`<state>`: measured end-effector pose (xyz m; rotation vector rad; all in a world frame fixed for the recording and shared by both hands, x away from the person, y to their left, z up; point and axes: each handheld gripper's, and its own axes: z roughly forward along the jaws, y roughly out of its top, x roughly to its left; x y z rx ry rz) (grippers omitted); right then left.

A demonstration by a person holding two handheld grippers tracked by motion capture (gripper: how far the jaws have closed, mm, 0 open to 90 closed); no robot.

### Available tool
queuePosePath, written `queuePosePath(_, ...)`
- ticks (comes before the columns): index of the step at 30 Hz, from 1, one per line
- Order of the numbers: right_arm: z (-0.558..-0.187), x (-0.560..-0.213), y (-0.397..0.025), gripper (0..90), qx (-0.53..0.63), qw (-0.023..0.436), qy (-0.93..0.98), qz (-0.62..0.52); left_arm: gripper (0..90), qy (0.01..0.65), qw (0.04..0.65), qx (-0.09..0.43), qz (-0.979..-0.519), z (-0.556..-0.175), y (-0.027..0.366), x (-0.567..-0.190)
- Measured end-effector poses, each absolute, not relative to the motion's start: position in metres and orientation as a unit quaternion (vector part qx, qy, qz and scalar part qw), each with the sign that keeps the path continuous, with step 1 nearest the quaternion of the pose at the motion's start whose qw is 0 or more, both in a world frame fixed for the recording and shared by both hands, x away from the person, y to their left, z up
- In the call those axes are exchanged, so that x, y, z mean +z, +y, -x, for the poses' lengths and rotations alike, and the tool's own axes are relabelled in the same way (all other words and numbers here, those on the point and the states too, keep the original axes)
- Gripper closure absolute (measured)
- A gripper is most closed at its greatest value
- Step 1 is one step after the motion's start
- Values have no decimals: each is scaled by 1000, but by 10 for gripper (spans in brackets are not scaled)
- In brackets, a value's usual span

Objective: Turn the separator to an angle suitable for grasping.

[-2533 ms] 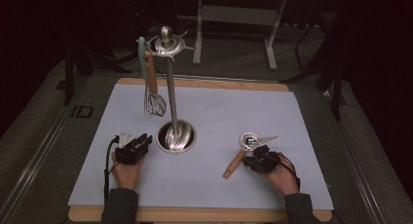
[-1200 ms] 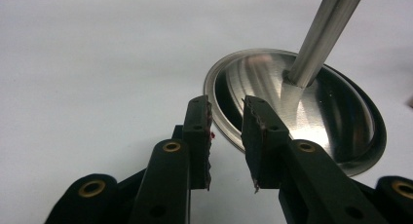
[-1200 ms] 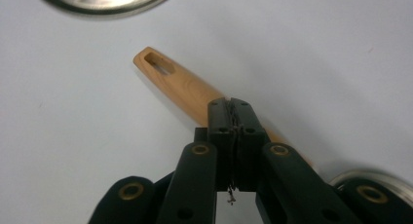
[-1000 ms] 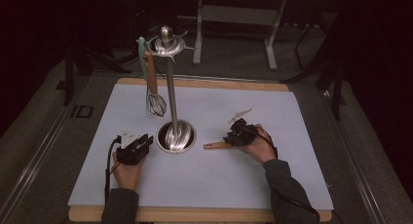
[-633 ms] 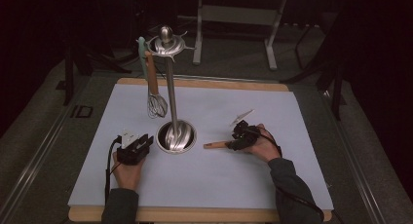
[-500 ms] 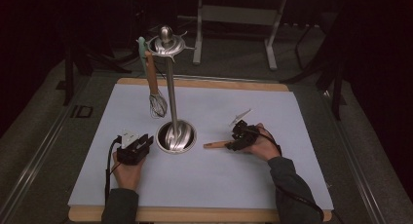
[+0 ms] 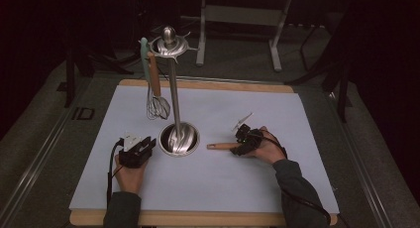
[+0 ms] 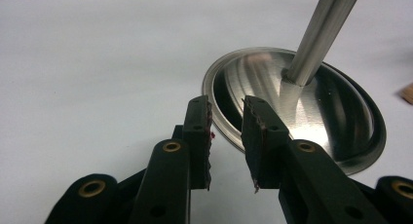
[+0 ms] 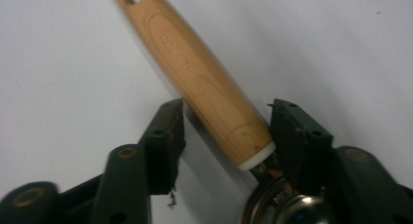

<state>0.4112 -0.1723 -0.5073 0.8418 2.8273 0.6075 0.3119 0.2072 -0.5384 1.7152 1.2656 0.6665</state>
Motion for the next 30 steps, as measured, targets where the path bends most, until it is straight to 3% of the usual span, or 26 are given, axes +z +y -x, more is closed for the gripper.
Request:
queuePosePath(8,-405,-503,-170,657,181,67,940,-281,729,509,438,269,-691,-312,207,-538)
queuePosePath(14,-403,-501,-170,703,186,39,933,-305,729,509,437,269,-691,-312,207,-538)
queuePosePath(22,-403,-500,-170,697,189,-4,927,-323,729,509,437,269,-691,-312,207,-538)
queuePosePath(30,-410,-497,-174,621,207,-47,924,-319,728,508,438,269,-691,-312,207,-538)
